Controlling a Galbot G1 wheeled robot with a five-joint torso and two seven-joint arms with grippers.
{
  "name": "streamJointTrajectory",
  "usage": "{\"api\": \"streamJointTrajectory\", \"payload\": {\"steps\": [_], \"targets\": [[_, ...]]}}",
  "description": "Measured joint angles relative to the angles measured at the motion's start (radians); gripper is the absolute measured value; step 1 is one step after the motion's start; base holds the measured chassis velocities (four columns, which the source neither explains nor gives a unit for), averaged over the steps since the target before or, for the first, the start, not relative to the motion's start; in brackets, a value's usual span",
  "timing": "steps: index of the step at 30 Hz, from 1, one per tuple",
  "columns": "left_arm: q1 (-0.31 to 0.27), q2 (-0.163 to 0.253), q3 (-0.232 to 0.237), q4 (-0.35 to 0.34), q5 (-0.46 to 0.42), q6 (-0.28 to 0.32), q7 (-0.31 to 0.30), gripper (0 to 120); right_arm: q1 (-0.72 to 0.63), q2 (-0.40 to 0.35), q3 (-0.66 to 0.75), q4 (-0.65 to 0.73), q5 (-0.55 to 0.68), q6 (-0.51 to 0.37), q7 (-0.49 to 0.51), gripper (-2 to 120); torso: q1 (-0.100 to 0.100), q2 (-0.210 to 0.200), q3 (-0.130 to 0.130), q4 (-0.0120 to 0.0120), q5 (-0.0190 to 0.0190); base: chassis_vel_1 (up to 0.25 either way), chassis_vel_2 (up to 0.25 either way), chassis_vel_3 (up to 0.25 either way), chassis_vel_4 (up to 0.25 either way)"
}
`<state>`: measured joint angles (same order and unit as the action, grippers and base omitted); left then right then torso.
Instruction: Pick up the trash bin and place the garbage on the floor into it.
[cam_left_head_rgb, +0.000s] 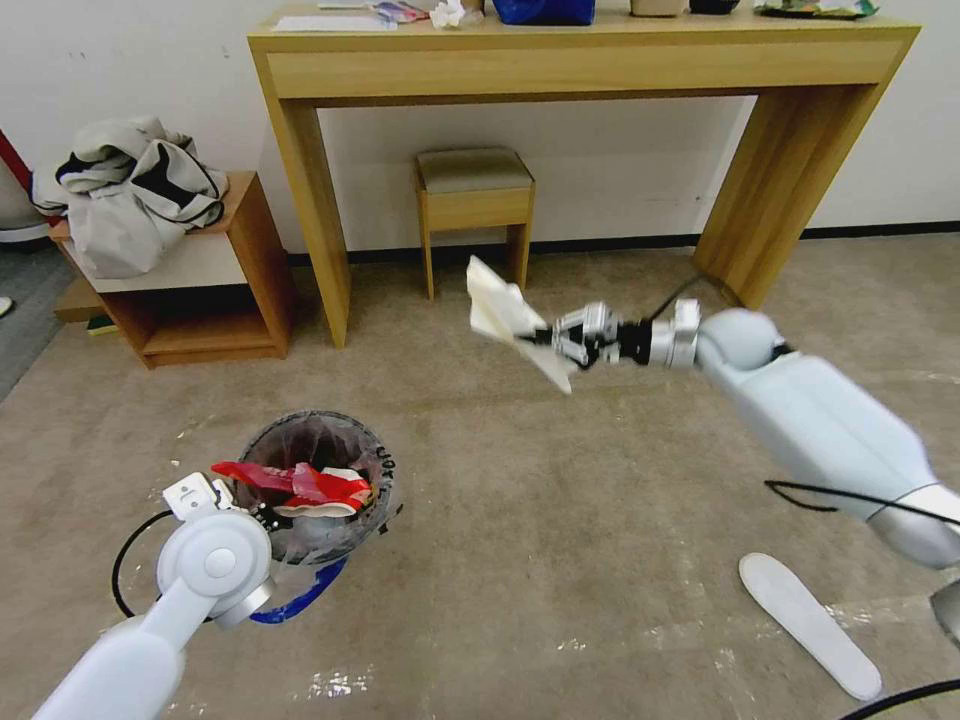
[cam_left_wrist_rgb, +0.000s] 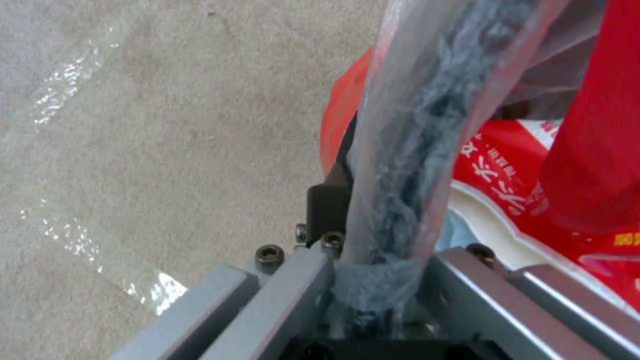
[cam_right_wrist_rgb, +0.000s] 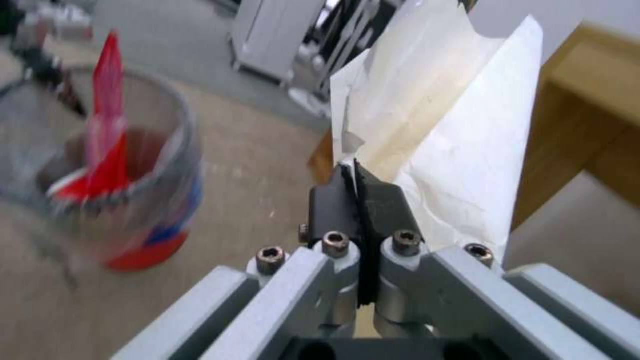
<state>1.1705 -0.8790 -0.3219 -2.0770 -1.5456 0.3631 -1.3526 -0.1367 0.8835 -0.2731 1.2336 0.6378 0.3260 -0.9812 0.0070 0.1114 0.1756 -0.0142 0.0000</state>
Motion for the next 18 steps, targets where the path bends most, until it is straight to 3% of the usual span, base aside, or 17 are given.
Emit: {"api": "streamJointTrajectory", "payload": {"steps": [9,18], "targets": [[-0.012,0.004,-0.003,-0.027,-0.06,0.0,-0.003,0,0.006,0.047,-0.017,0.191,0.289,-0.064,0.186,0,0.0,0.0,0.0,0.0,-0.0001,0.0,0.0,0.0,0.0],[-0.022,0.002,0.001,-0.046,-0.084,0.0,-0.004,0,-0.007,0.146,-0.075,0.242,0.324,-0.089,0.242,0,0.0,0.0,0.0,-0.0003,-0.0003,0.0,0.0,0.0,0.0]]}}
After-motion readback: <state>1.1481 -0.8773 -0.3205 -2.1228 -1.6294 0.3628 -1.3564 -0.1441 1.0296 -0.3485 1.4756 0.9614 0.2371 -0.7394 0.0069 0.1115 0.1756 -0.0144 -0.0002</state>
